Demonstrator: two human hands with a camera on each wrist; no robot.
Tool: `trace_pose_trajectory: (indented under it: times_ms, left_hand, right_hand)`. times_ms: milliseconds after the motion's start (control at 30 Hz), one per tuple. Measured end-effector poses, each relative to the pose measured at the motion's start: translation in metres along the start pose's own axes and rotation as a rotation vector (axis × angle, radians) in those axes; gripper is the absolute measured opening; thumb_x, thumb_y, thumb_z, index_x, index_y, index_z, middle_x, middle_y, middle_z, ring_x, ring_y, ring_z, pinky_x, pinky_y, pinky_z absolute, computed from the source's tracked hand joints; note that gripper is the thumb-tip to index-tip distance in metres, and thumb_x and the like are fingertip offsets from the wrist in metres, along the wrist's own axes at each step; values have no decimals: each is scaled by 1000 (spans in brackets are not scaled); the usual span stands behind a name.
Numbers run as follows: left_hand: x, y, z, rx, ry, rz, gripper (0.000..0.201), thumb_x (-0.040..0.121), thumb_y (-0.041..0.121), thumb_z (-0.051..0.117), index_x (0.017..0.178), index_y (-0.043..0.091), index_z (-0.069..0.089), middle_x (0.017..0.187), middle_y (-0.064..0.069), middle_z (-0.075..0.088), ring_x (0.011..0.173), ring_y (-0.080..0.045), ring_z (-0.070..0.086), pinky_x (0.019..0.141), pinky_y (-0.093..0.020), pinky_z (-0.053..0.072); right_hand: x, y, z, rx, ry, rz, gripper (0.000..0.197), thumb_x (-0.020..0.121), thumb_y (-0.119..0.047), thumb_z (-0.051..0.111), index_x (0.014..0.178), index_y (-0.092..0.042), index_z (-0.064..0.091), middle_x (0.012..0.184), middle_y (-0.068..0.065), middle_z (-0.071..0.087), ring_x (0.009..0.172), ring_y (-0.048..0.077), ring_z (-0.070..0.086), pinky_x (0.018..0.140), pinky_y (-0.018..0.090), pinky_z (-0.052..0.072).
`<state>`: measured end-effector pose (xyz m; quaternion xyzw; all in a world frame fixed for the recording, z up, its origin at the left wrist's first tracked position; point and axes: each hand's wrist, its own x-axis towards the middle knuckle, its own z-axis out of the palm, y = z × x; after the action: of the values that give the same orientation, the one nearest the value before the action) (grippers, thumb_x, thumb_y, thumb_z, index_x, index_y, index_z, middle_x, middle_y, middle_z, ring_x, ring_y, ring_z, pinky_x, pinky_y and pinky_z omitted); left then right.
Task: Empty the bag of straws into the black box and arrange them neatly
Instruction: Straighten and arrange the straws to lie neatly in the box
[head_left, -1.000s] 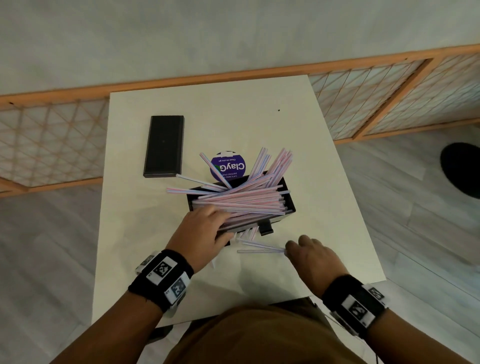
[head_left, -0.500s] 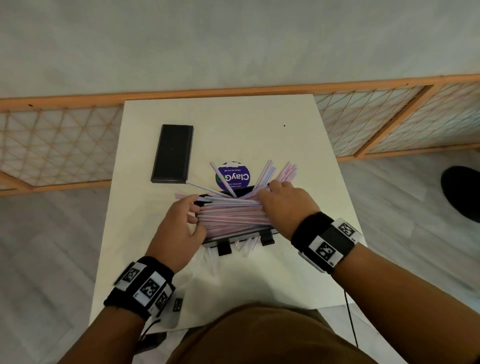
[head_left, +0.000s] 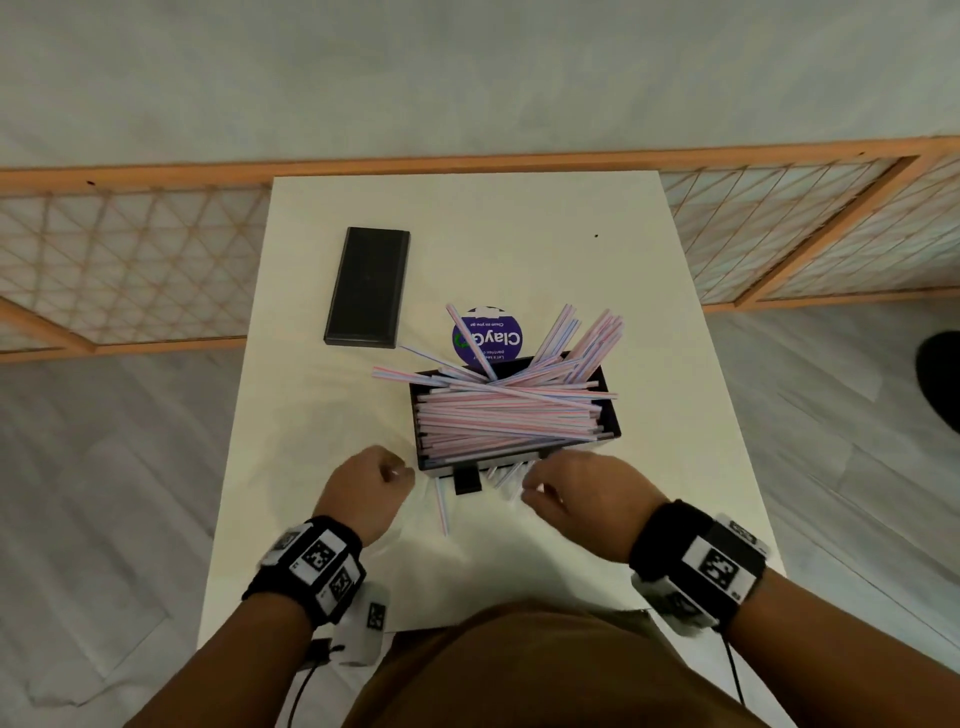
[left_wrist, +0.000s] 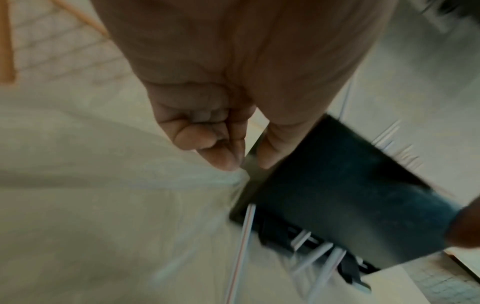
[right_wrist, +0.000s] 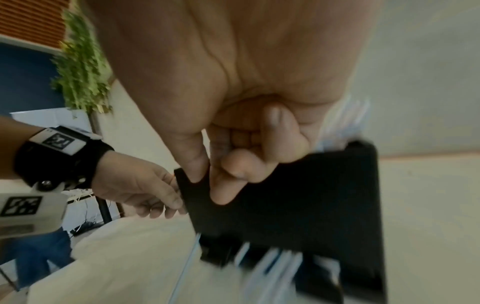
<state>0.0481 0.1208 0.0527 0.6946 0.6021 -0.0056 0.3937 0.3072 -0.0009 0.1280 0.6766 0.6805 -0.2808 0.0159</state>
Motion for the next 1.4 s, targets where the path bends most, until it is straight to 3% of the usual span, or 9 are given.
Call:
trace_pose_trajectory:
  times_ms: [100,167,333,467,633,767,933,1200,1400]
  left_hand:
    - [4,-8,25,35,-189,-90,53,88,58,69,123,21,53,97,4,67,96,-20,62,80,-29,42]
    - [6,-7,40,74,-160,-86,56,85,62,70,116,18,52,98,1,66,93,-20,63,78,-31,45]
    - [9,2,64,349,-100,37,50,97,59,52,114,13,64,113,-6,65,106,-28,63,81,-35,50]
    - [19,5,67,336,-109,5,41,104,41,42,108,12,70,113,-13,69,103,-33,65,77,-34,47]
    - [15,2,68,395,-101,17,36,104,35,43,115,14,70,119,-10,68,109,-30,64,88,-36,50]
    - [9,-1,69,506,-72,82,30,103,30,43,115,20,69,116,-6,66,104,-28,66,86,-37,52]
    - [-4,3,72,751,-165,87,26,100,23,43,115,21,65,112,-2,65,104,-25,64,89,-37,44]
    - [-50,10,54,817,-382,123,17,97,21,45,101,19,61,105,-2,64,100,-24,62,91,-36,41]
    - [-98,13,4,671,-410,336,31,104,40,19,92,25,44,86,6,47,77,-17,47,71,-31,32]
  right_hand:
    - [1,1,30,67,-114,99,35,103,-46,46,130,-29,59,113,-3,70,101,25,67,83,34,52]
    - [4,0,42,55,-33,109,36,104,-43,46,136,-28,54,115,-1,69,100,27,67,79,34,50]
    - [15,-5,54,84,172,145,24,103,-36,47,116,-23,61,109,5,68,91,31,67,71,36,50]
    - [24,4,66,103,169,216,29,102,-33,49,125,-24,63,119,9,68,96,35,68,75,40,55]
    - [19,0,69,46,449,62,25,98,-38,50,106,-16,59,87,4,66,63,30,64,47,35,49]
    - [24,-4,58,-15,603,40,29,95,-37,65,112,-16,55,72,-1,64,51,26,59,42,29,42]
    - [38,-9,49,-98,539,139,30,89,-40,74,92,-15,57,53,-1,59,42,31,56,43,23,27]
    - [47,-2,43,-67,557,121,34,95,-47,57,96,-14,55,54,0,58,44,31,56,42,27,37]
    - [45,-1,41,32,462,139,26,99,-43,56,106,-18,53,68,1,66,58,32,62,50,33,48]
